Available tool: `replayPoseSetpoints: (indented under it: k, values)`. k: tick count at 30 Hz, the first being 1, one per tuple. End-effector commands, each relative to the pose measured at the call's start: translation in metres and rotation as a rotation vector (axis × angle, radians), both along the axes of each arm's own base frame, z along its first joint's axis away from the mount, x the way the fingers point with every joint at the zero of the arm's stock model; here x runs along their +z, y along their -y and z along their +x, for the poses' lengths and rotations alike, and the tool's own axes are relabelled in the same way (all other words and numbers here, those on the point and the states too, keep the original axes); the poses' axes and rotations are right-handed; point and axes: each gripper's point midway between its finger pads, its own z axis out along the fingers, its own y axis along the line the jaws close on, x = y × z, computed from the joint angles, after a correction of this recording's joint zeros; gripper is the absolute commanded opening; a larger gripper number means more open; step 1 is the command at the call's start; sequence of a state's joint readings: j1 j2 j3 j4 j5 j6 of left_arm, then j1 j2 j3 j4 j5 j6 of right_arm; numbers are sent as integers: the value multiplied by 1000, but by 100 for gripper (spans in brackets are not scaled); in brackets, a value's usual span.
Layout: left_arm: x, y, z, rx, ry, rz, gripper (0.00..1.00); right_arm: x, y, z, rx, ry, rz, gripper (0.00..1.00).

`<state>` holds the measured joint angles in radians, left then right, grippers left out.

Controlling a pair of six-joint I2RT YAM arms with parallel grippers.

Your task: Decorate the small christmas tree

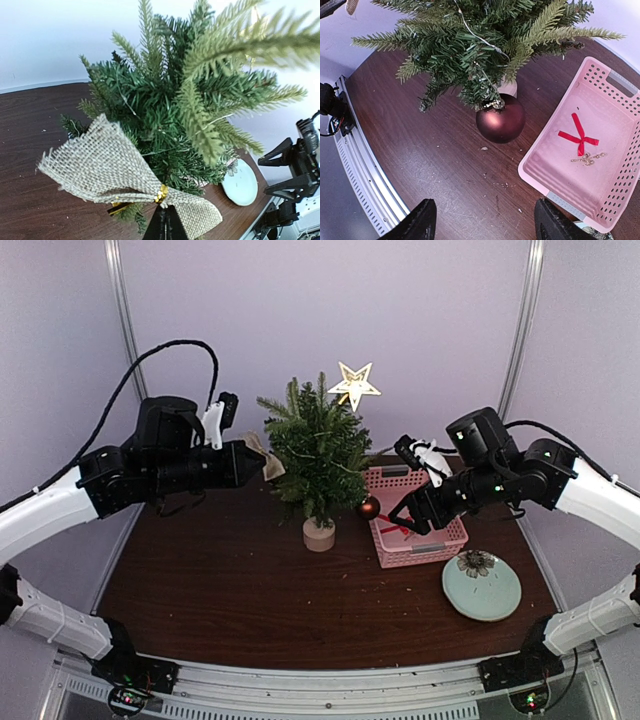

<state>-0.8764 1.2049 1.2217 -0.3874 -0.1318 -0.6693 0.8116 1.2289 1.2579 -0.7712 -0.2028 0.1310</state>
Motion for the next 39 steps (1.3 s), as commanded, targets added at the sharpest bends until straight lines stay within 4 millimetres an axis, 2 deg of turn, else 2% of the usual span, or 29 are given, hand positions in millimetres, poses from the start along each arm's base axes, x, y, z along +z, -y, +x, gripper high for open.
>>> replayPoseSetpoints:
  k: [1,3,7,14,20,28,39]
  values:
    - [12,10,13,-22,68,-33,0,15,2,3,-11,27,30,69]
    - [-3,7,16,-25,38,-47,0,15,3,4,-15,29,26,69]
    - [-19,5,20,-44,1,-41,0,13,5,4,-20,25,21,69]
    - [-36,10,13,-101,-39,-23,0,11,4,7,-19,24,16,69]
    - [-41,13,7,-138,-44,-30,0,9,4,8,-23,19,15,69]
    - [-44,-1,4,-124,-43,-43,0,9,4,8,-23,17,16,69]
    - [-28,3,4,-208,-13,-109,0,7,4,7,-21,13,15,69]
